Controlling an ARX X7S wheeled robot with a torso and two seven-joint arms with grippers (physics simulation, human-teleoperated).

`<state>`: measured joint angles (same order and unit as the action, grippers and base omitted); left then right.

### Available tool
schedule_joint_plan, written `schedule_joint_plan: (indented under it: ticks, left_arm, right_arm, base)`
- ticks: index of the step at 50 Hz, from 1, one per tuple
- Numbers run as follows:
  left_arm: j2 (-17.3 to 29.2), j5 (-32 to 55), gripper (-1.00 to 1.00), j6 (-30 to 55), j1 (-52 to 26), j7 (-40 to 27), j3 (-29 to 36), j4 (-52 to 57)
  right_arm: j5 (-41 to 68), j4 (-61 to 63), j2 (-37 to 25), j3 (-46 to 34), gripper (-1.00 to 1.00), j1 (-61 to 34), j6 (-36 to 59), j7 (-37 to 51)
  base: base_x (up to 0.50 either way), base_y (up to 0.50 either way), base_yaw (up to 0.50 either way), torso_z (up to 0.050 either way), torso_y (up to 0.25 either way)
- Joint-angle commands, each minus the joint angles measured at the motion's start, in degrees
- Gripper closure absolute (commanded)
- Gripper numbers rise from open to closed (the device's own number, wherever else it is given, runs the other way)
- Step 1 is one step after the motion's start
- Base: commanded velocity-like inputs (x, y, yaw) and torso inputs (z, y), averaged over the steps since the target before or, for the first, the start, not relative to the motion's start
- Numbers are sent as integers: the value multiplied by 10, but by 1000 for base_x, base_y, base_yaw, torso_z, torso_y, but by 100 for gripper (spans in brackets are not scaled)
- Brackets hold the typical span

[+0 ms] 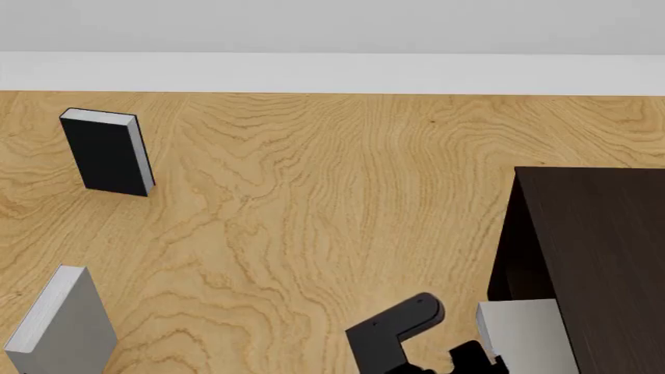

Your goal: Pick up the book on the right and place it on the cabinet shelf.

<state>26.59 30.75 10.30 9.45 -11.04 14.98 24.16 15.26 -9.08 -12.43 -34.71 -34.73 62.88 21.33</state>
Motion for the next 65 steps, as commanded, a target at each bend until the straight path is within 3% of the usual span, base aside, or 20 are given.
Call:
schedule_joint_plan:
  ticks: [1, 65]
  left_arm:
    - [0, -1, -100, -1, -1, -1, 2, -4]
    - [4, 5, -100, -8, -1, -3, 9, -6]
  right_arm:
    - [1, -10, -7, 10, -100, -2, -5, 4]
    - [6, -65, -21, 63, -100, -17, -13, 42]
  base:
    - [0, 0, 0, 0, 0]
    - [1, -1, -3, 0, 0]
